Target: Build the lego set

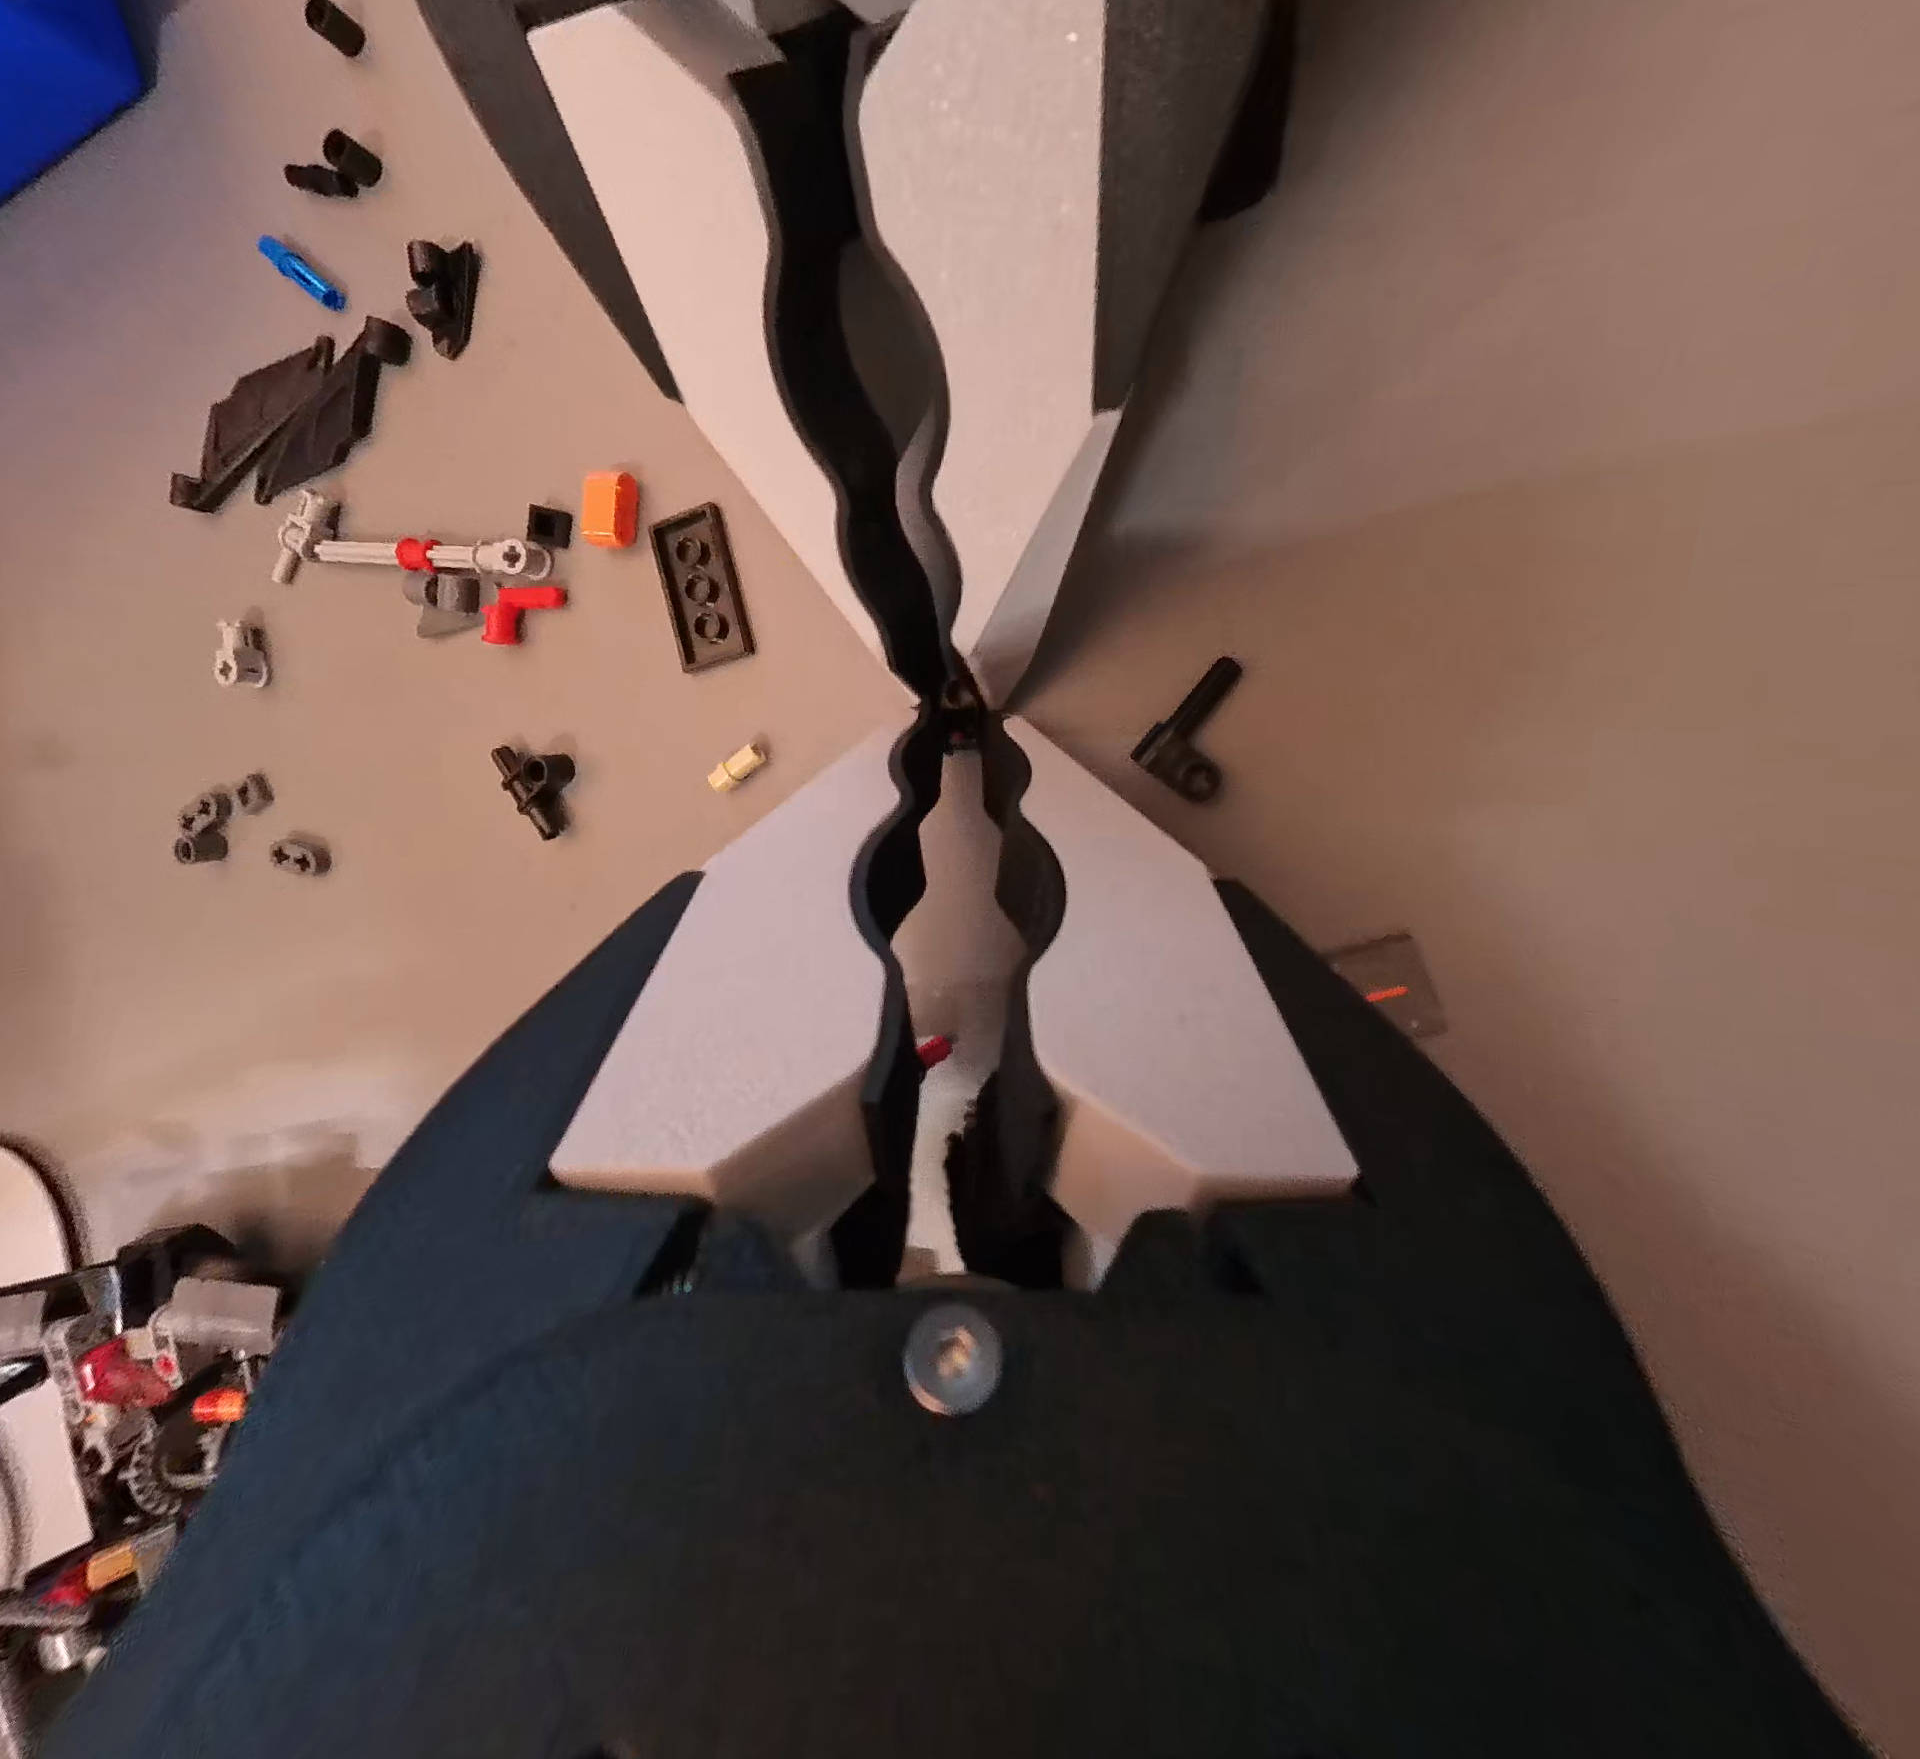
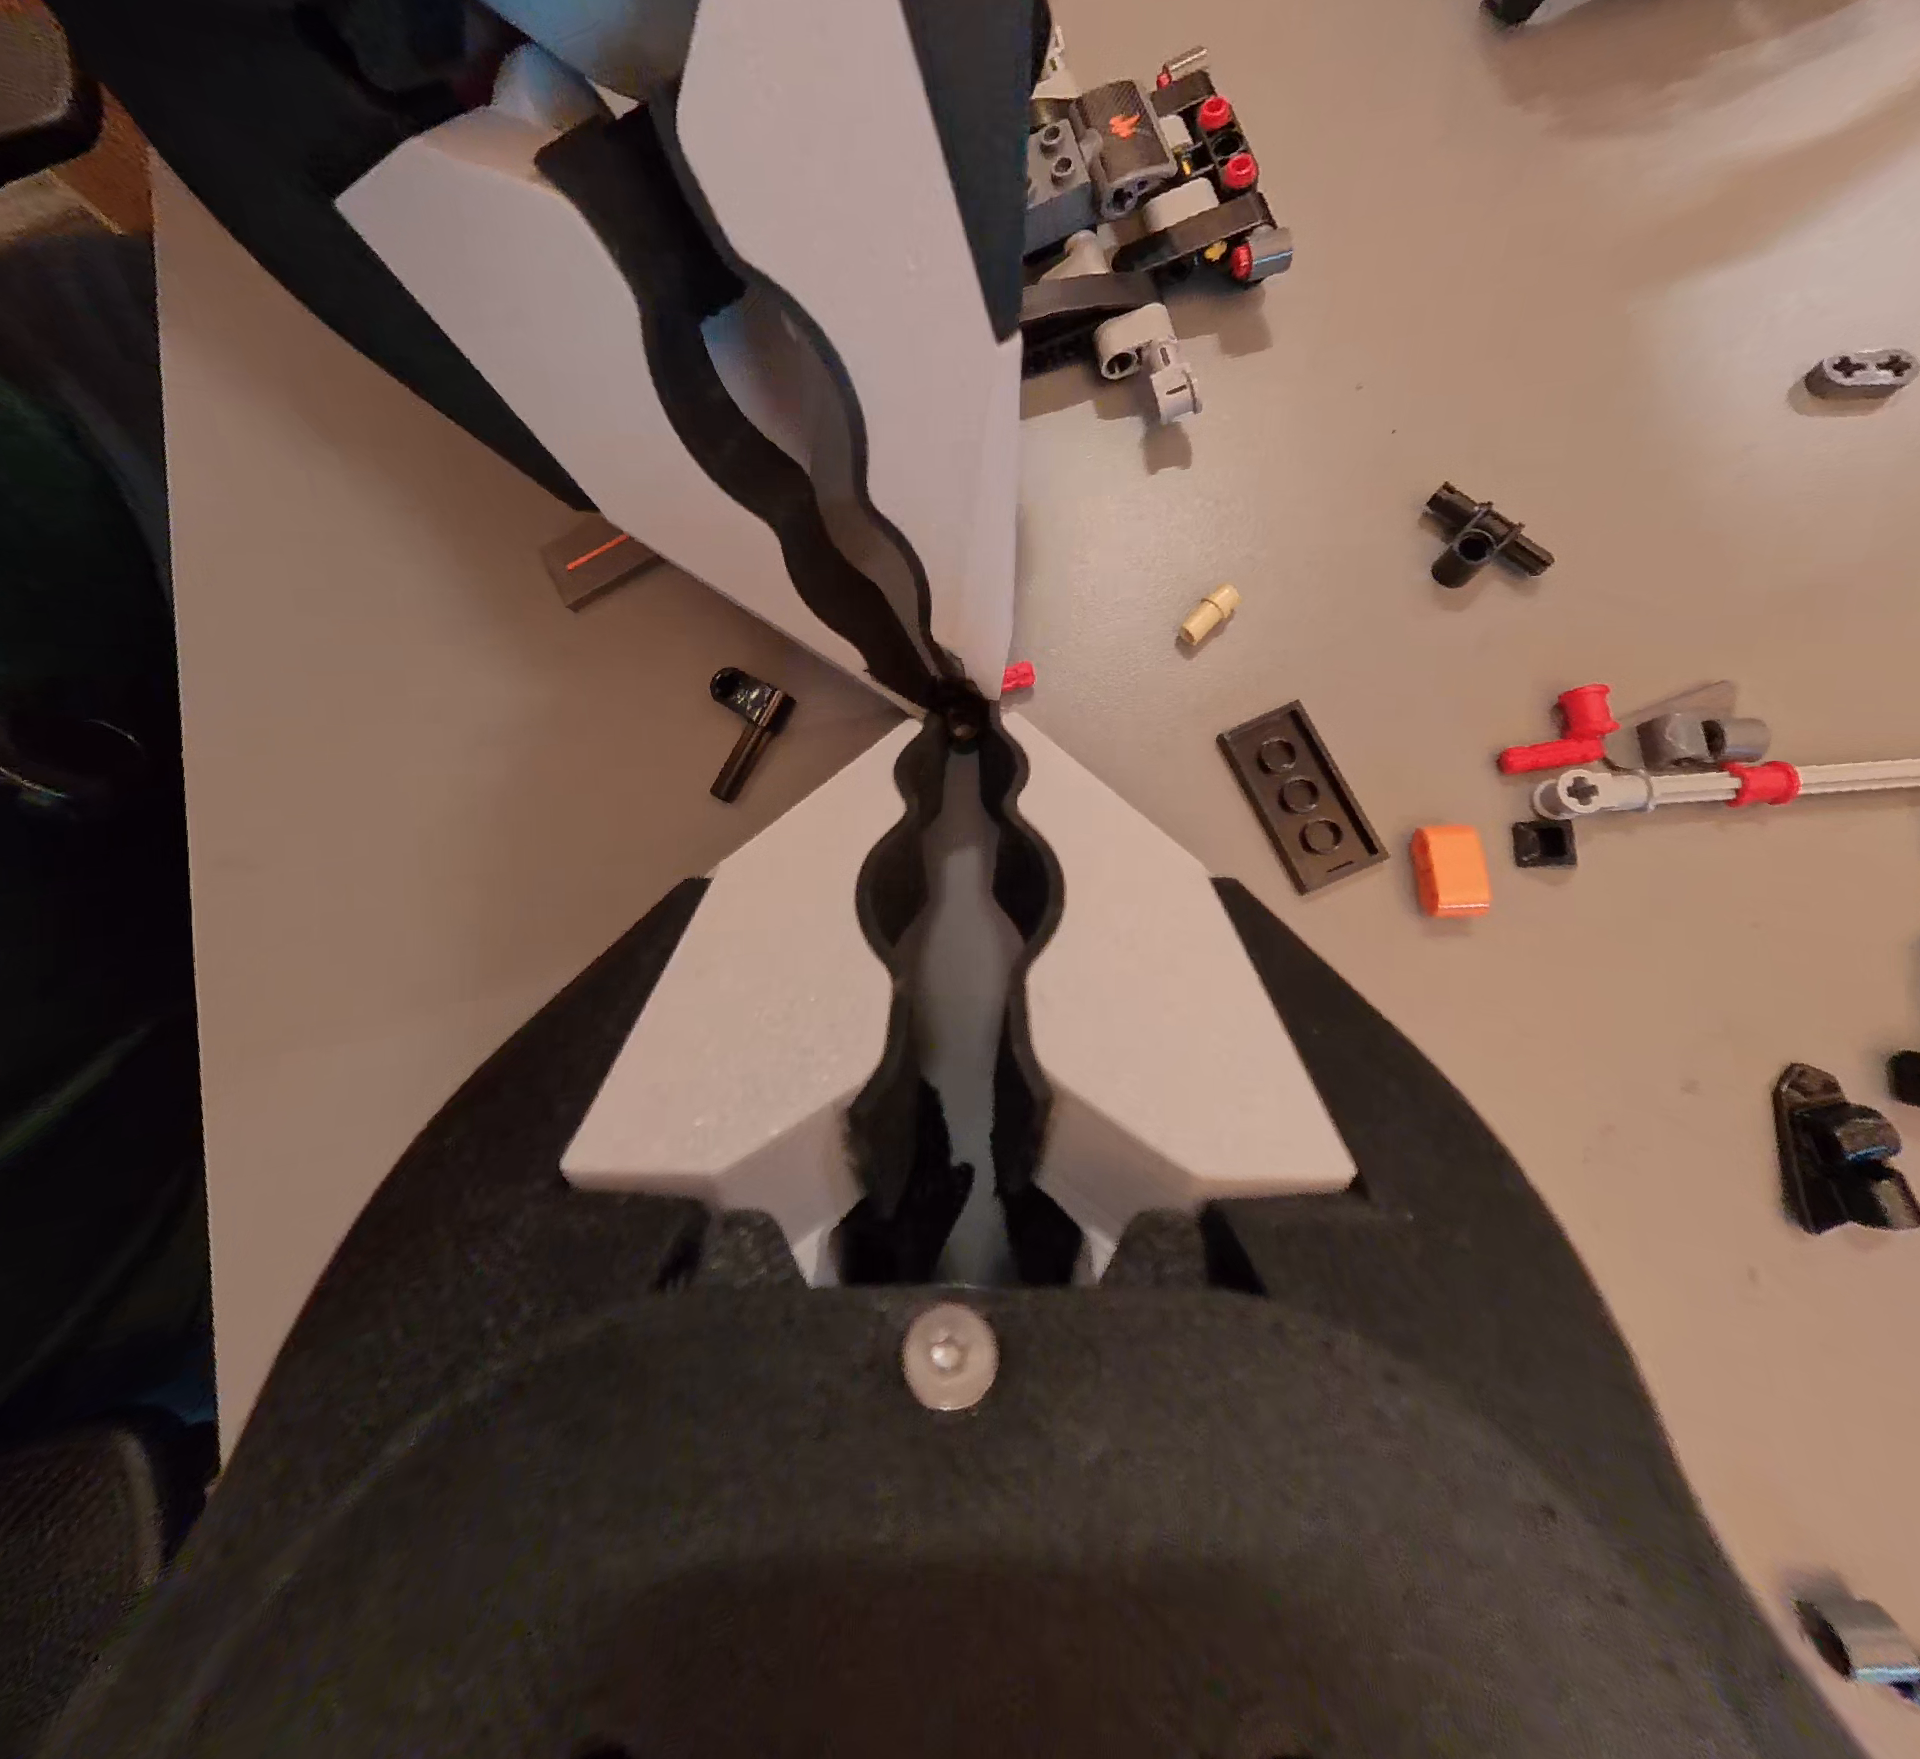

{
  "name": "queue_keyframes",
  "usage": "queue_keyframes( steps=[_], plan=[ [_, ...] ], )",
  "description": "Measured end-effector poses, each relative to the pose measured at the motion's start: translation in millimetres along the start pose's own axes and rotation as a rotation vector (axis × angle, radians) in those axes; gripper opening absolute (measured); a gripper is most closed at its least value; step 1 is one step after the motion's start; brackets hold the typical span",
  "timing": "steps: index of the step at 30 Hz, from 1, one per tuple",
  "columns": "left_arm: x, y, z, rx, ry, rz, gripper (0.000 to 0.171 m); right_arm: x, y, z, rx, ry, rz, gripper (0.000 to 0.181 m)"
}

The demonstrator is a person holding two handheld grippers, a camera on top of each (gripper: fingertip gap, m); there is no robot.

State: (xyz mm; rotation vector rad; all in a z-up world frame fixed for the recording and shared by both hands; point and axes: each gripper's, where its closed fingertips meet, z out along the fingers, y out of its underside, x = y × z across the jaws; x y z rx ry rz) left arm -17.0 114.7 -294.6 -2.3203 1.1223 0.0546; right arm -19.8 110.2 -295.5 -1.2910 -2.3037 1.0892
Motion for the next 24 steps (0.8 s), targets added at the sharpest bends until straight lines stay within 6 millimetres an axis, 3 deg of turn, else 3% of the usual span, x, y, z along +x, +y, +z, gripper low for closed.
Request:
queue_keyframes(
  steps=[5, 9, 17, 20, 24],
  plan=[
    [0, -1, 0, 0.025, 0.015, -0.031, 0.008, 1, 0, 0, 0.003, -0.003, 0.007, 0.005],
    [-11, 3, -5, 0.040, -0.023, -0.086, 0.026, 1, 0, 0, 0.005, 0.000, 0.006, 0.005],
    [-9, 10, -7, 0.023, -0.027, -0.076, 0.027, 2, -1, 0, 0.007, 0.010, -0.003, 0.004],
    [-15, 4, -22, 0.075, -0.068, -0.074, 0.029, 3, -6, -8, 0.063, 0.013, 0.013, 0.005],
    [-32, 10, -65, 0.165, -0.153, -0.137, 0.031, -4, -16, -22, 0.127, 0.013, 0.044, 0.005]
  ],
)
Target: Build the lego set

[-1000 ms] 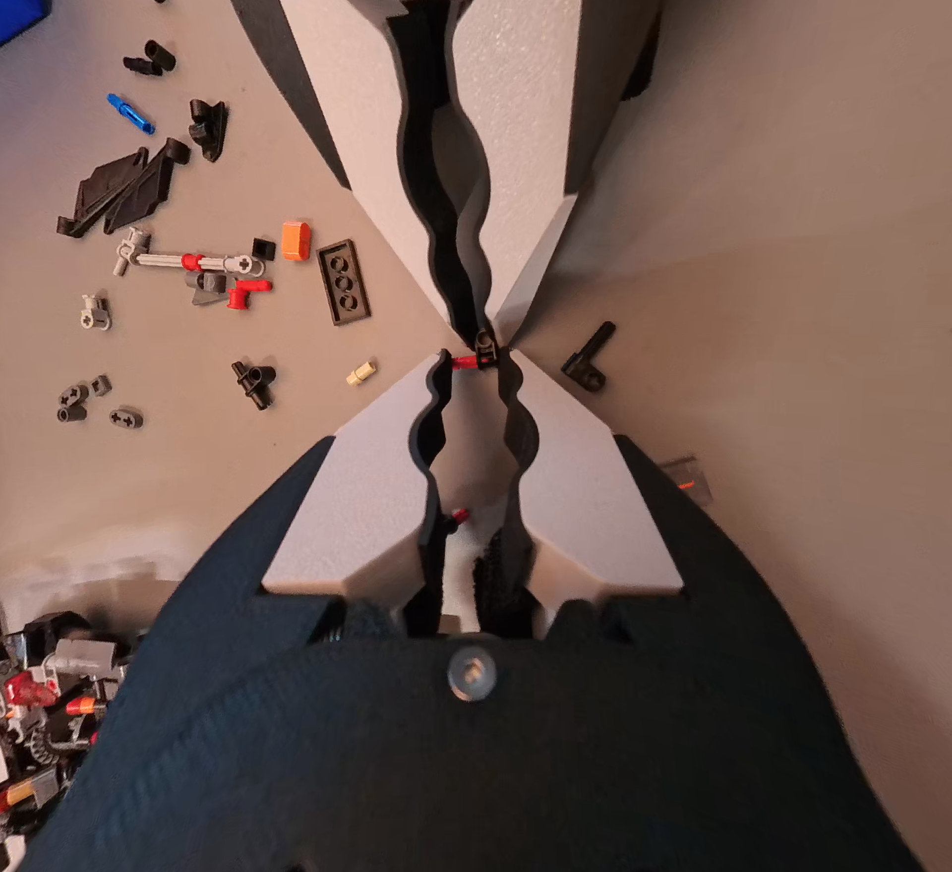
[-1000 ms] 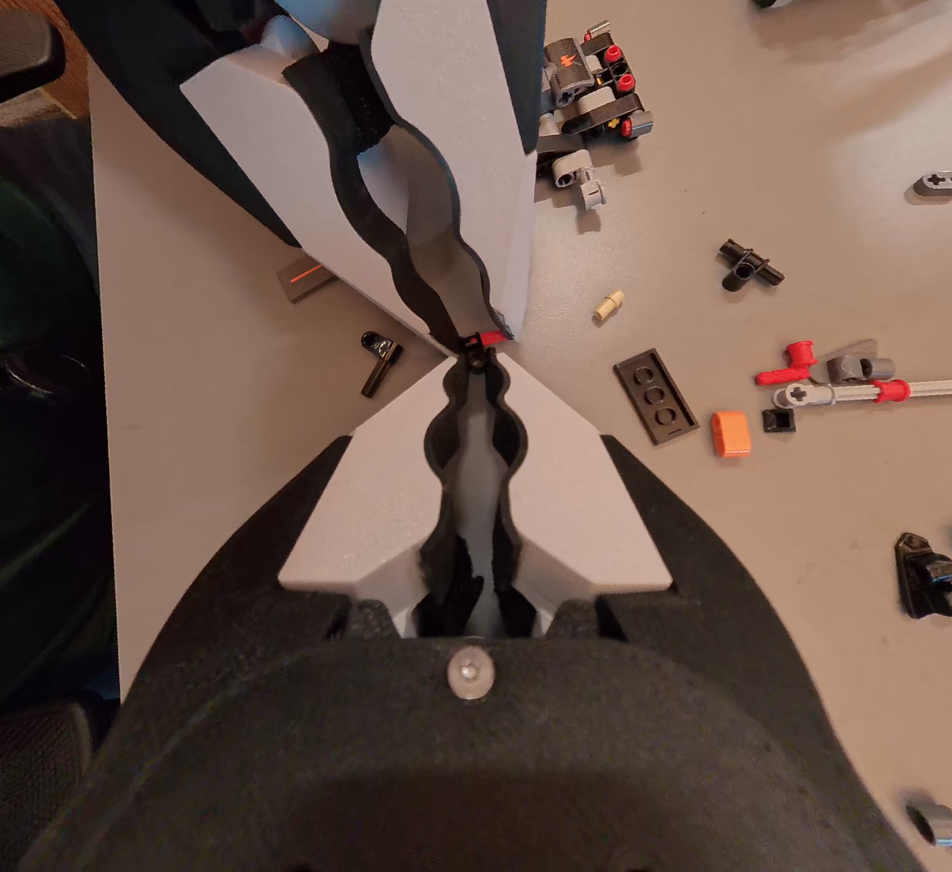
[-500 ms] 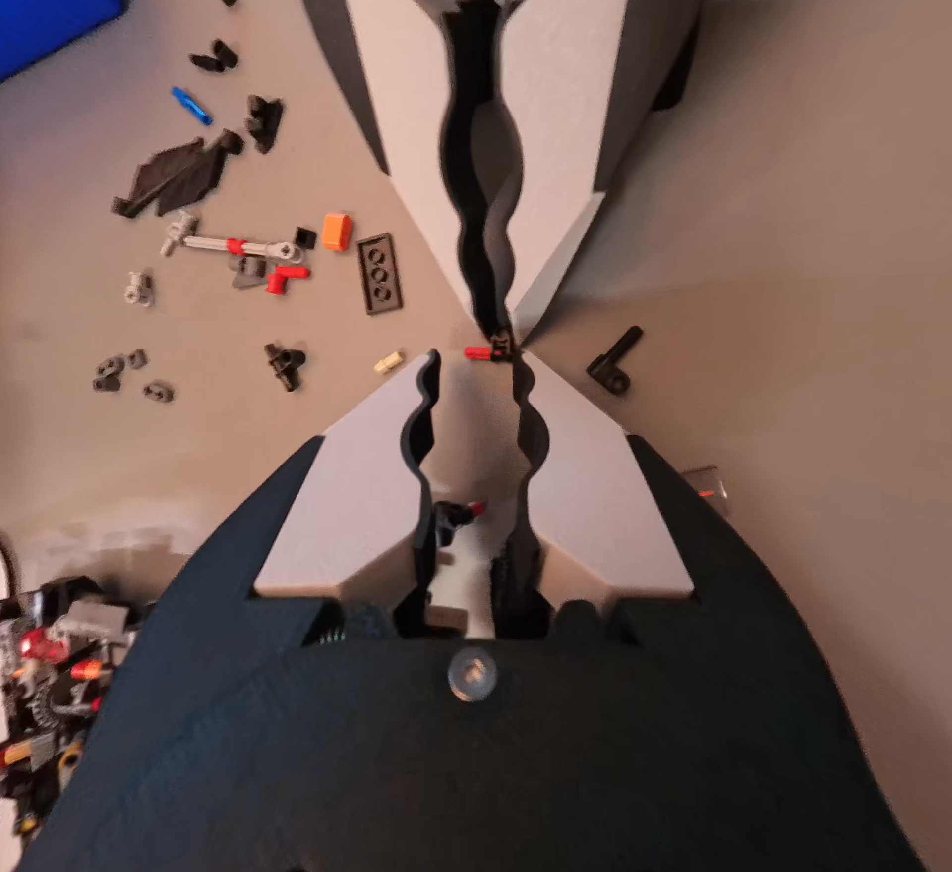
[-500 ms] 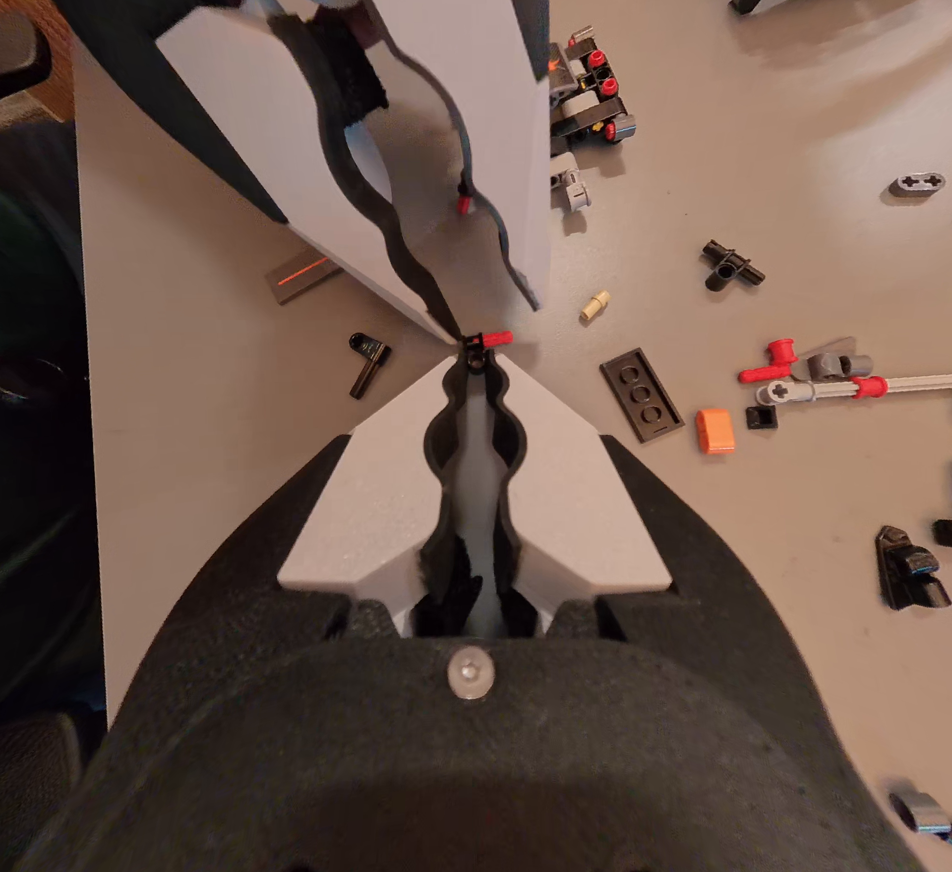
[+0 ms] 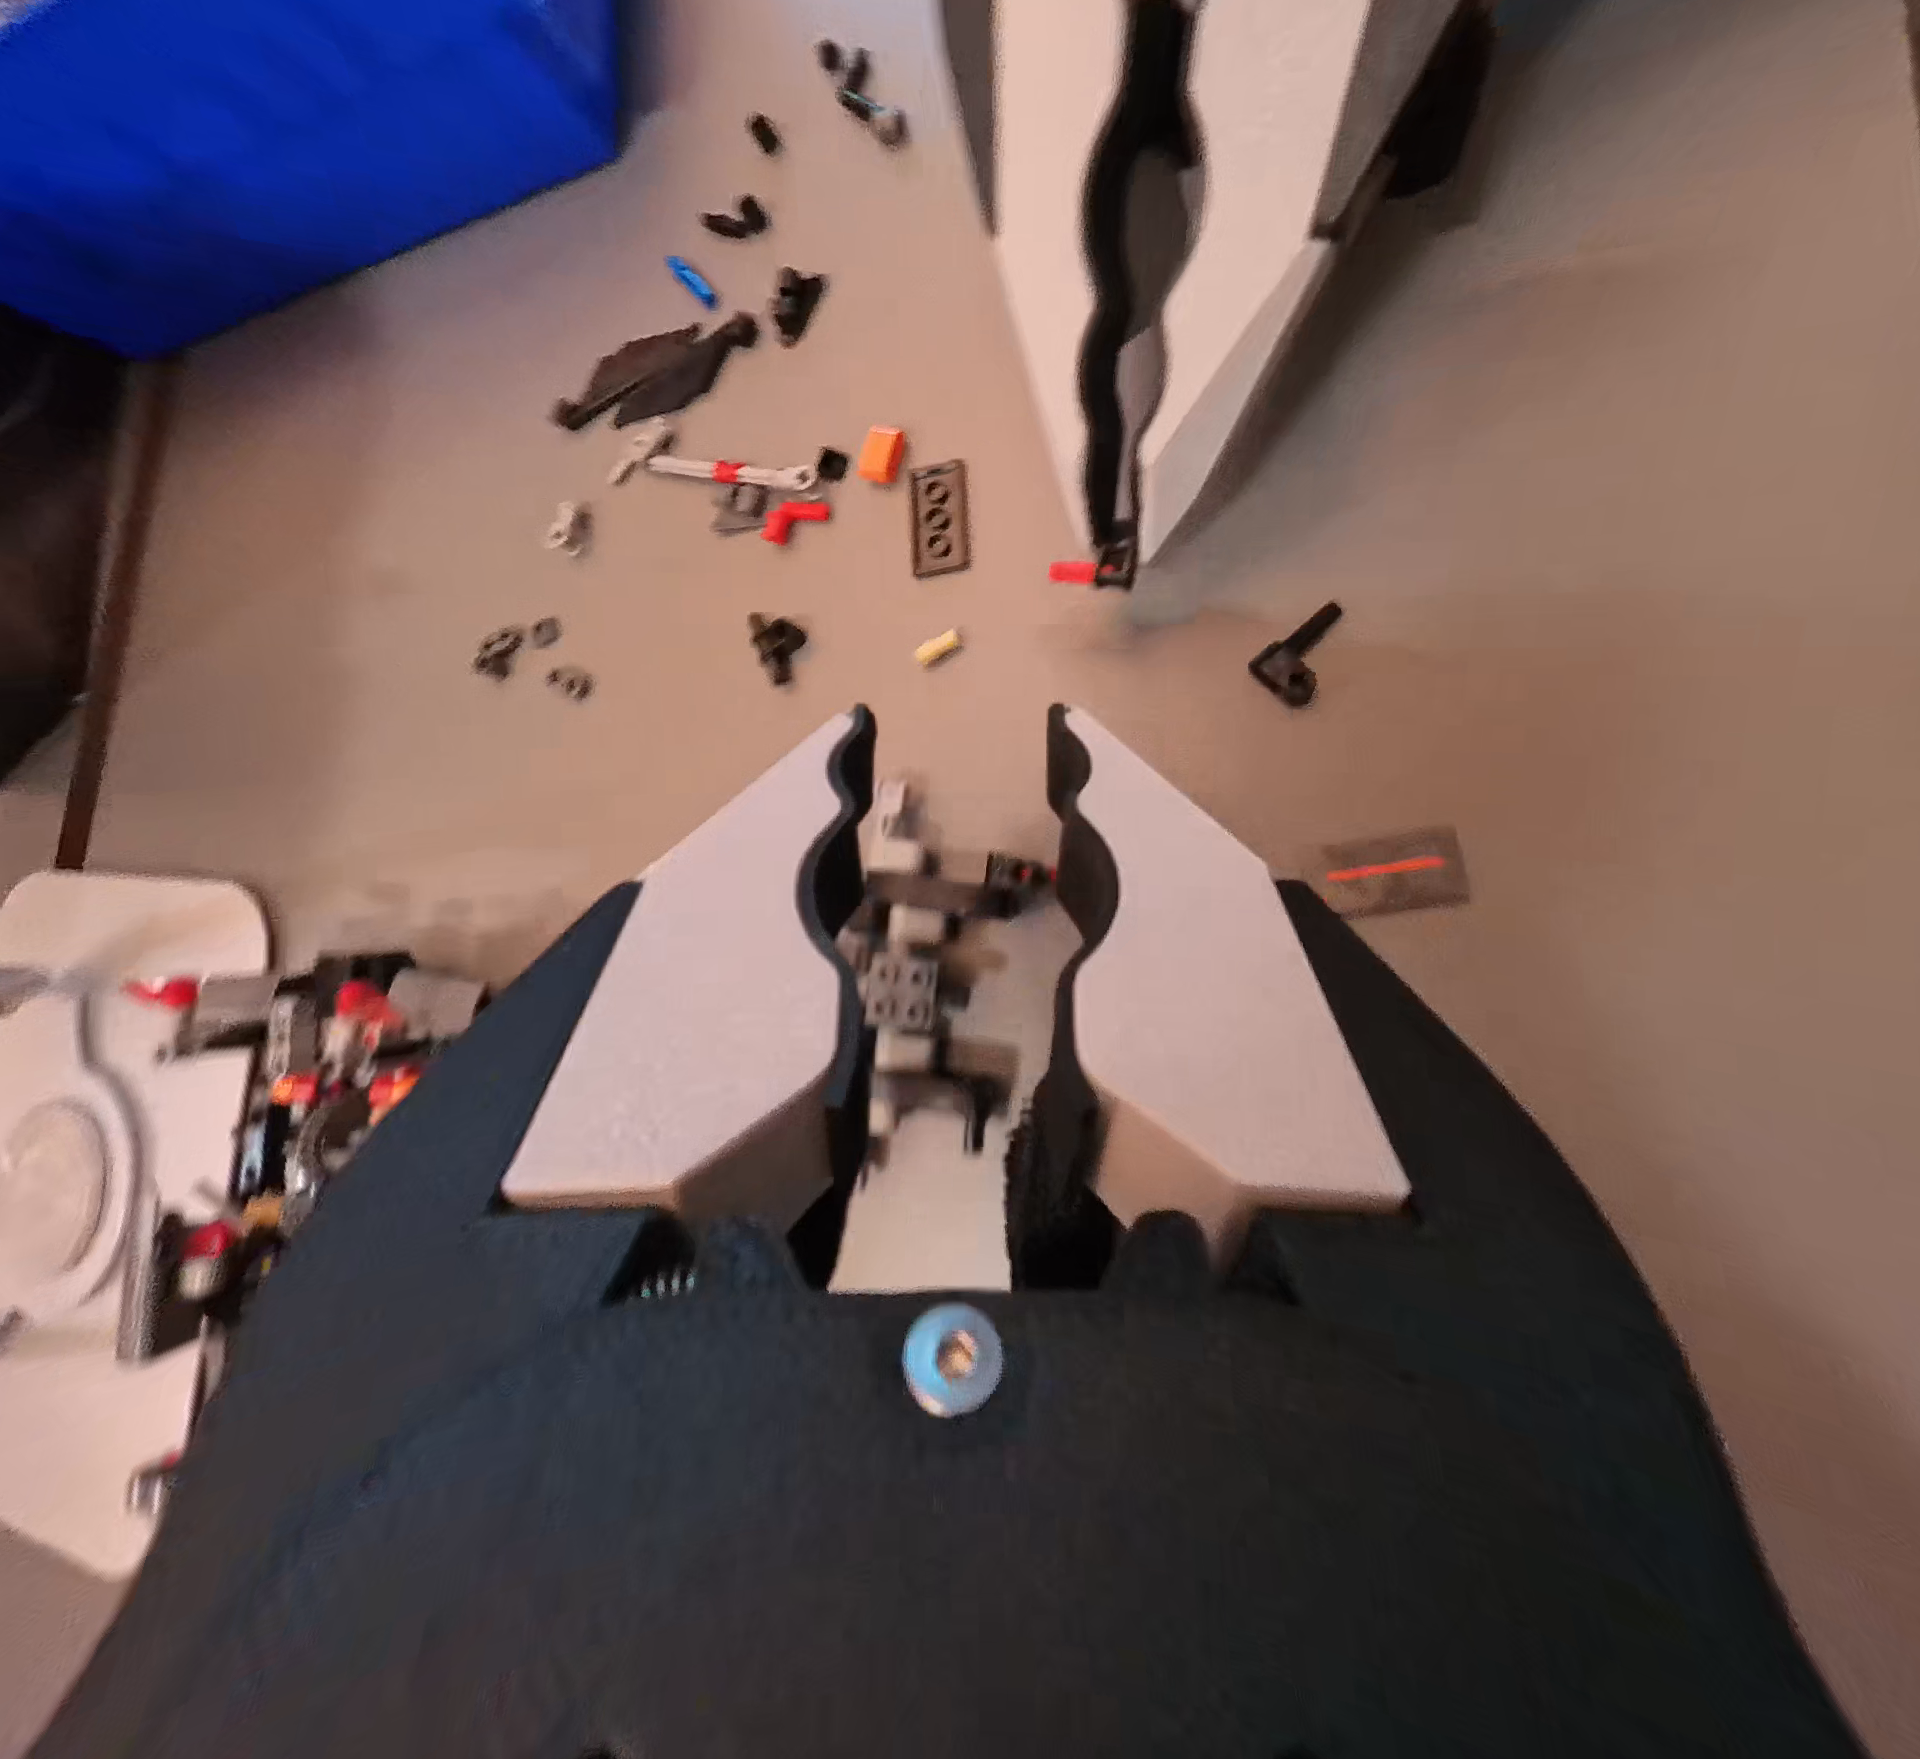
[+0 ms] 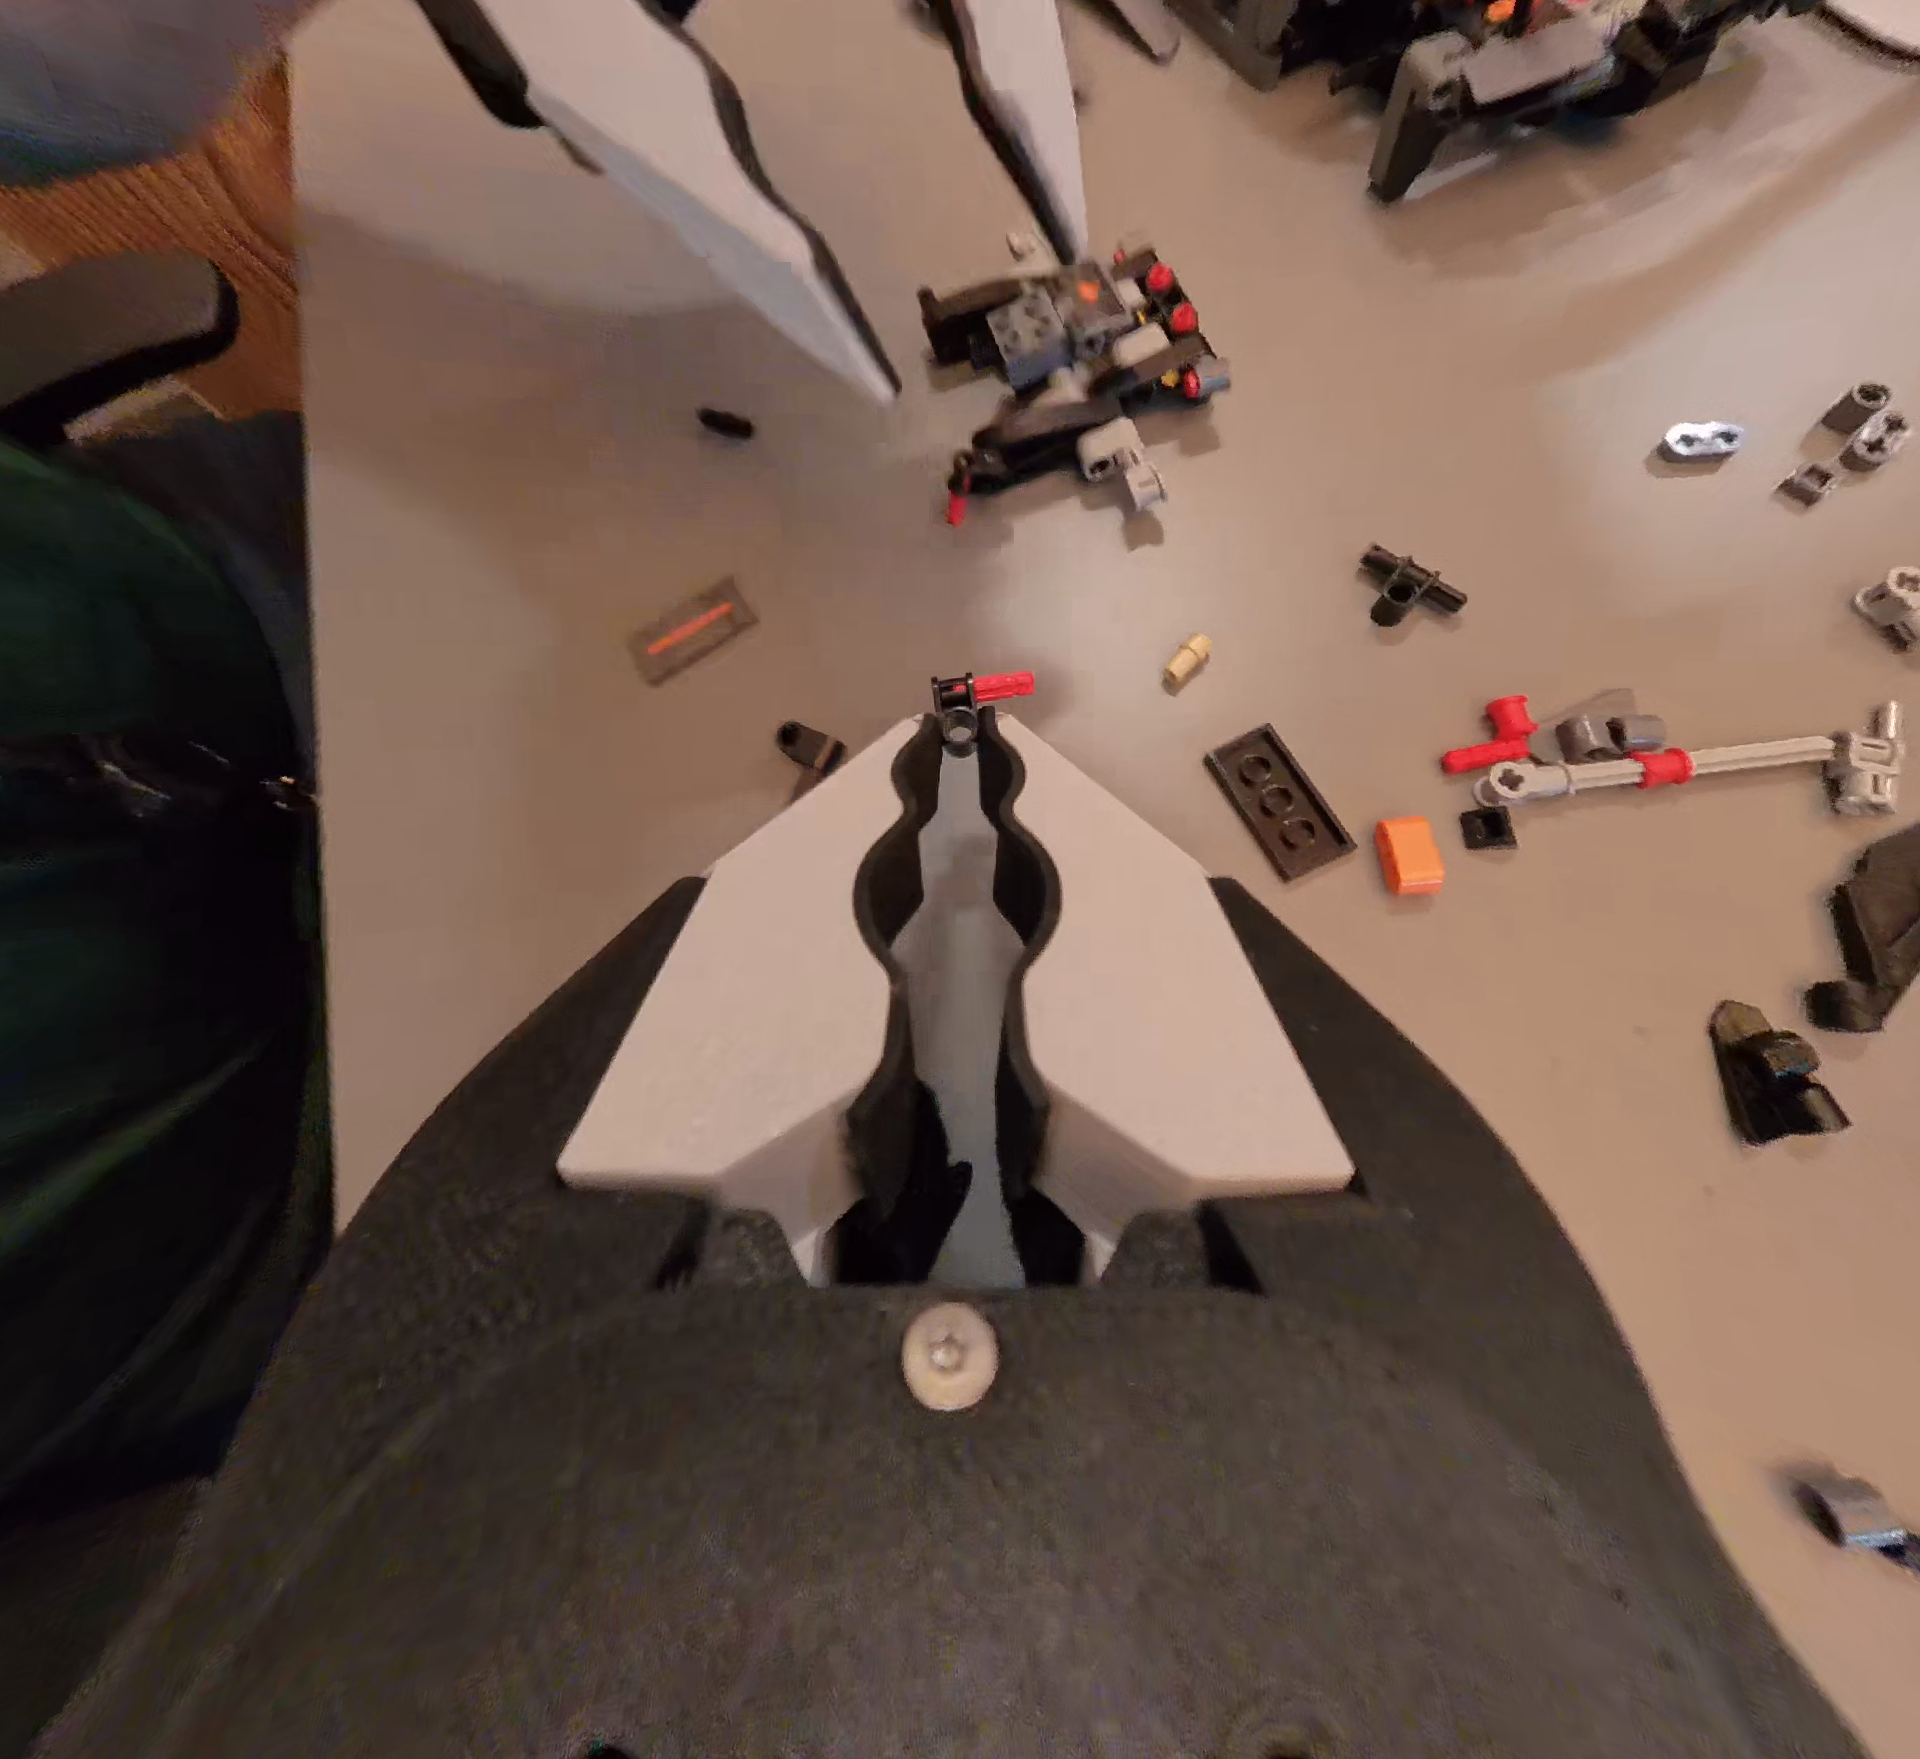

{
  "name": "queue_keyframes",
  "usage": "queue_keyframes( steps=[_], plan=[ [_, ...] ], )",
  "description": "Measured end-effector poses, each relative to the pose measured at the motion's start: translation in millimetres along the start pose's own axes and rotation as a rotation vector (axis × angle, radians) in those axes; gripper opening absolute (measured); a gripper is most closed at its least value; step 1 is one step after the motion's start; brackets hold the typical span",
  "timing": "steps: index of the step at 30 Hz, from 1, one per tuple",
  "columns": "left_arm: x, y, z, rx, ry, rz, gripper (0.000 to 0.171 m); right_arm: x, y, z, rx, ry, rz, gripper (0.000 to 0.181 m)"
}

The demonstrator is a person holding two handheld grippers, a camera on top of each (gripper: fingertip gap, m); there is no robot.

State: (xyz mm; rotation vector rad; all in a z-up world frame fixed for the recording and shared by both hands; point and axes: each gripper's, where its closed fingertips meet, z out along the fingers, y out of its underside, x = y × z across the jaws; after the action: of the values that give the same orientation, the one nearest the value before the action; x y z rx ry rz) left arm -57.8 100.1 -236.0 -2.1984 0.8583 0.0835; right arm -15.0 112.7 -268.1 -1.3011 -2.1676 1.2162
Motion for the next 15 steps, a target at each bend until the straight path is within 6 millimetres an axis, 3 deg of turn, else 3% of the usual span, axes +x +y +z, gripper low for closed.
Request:
queue_keyframes(
  steps=[3, 6, 11, 15],
  plan=[
    [-7, 14, -28, 0.030, -0.029, -0.061, 0.033, -14, -15, -5, 0.053, -0.026, 0.017, 0.005],
    [-5, 30, -44, 0.036, -0.045, -0.108, 0.032, -26, -26, -5, 0.082, -0.046, 0.035, 0.005],
    [1, 58, -51, -0.004, -0.064, -0.130, 0.032, -42, -42, 5, 0.099, -0.042, 0.051, 0.005],
    [19, 60, -48, 0.032, -0.001, -0.123, 0.030, -56, -57, 14, 0.120, -0.014, 0.033, 0.005]
  ],
)
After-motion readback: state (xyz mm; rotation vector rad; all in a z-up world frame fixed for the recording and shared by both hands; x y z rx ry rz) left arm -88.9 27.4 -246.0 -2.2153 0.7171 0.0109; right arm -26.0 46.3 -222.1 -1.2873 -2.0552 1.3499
